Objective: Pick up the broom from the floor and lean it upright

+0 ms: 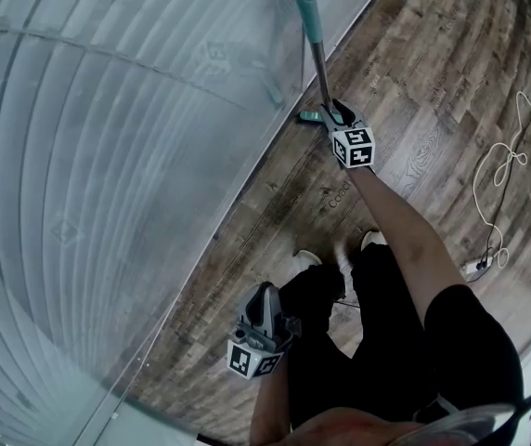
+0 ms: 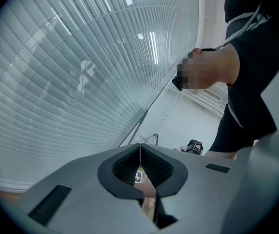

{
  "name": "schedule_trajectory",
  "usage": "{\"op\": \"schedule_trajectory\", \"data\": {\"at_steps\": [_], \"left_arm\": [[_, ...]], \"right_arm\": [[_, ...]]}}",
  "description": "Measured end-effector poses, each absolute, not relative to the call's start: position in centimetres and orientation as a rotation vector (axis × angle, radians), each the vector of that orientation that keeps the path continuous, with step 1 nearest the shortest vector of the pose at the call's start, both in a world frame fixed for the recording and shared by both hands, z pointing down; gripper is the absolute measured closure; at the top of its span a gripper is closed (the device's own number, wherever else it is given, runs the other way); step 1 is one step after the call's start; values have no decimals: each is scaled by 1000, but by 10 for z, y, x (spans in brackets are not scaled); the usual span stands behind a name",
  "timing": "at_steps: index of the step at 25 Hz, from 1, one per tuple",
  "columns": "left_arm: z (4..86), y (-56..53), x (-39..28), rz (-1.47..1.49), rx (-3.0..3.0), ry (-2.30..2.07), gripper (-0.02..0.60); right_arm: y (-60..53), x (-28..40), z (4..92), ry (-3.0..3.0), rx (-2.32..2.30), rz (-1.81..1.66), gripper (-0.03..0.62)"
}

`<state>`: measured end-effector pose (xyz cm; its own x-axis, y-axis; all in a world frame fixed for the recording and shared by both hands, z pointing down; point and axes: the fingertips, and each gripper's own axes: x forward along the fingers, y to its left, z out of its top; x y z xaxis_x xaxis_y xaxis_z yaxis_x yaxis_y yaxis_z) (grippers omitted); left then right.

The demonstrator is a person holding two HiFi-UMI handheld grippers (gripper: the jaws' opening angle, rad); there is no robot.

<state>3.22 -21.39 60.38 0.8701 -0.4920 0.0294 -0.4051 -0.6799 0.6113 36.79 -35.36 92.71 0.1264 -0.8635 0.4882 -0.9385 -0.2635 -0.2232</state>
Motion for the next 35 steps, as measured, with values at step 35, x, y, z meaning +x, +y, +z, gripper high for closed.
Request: {"op": "schedule_trajectory", "data": {"at_steps": [35], "left_arm": [[314, -165, 67, -62, 2520, -441, 561]], "right_arm": [[-139, 215, 400, -2257, 2198, 474, 385]]}}
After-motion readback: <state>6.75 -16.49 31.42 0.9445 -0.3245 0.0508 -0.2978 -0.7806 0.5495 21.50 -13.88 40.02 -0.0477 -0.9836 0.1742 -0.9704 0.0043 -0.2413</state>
